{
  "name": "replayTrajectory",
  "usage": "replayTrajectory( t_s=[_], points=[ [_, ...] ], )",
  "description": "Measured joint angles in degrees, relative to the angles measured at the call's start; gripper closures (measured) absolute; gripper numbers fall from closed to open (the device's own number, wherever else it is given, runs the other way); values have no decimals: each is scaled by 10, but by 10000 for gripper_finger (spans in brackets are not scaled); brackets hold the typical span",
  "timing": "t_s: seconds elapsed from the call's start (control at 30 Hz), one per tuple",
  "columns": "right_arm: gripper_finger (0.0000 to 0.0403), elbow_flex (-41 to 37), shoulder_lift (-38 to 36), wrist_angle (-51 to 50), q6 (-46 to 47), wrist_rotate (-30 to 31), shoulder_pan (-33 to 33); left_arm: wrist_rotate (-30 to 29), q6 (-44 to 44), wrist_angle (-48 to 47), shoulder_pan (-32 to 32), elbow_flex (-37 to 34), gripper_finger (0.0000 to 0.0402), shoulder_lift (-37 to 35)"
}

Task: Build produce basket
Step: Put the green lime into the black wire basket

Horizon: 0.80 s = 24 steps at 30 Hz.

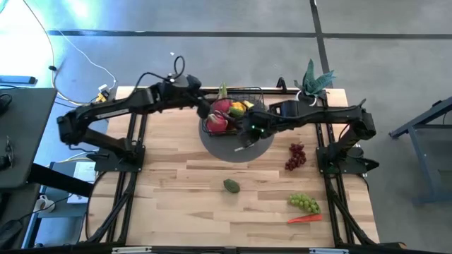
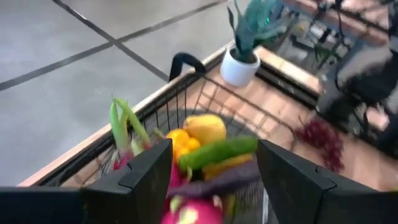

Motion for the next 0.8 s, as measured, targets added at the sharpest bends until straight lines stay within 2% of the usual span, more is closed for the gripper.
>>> replayTrajectory(
  t_s=[0.17,0.37,0.6,0.8],
  points=[
    [262,0,0,6,37,-8,35,0,14,-81,-18,0,179,-55],
    [202,0,2,31,70,-2,73,0,14,-138,-44,0,179,-100],
    [120,-1,40,73,51,-1,112,0,14,-166,-64,0,179,-126],
    [101,-1,88,101,19,-36,131,2,13,-178,-73,0,179,-130]
  ],
)
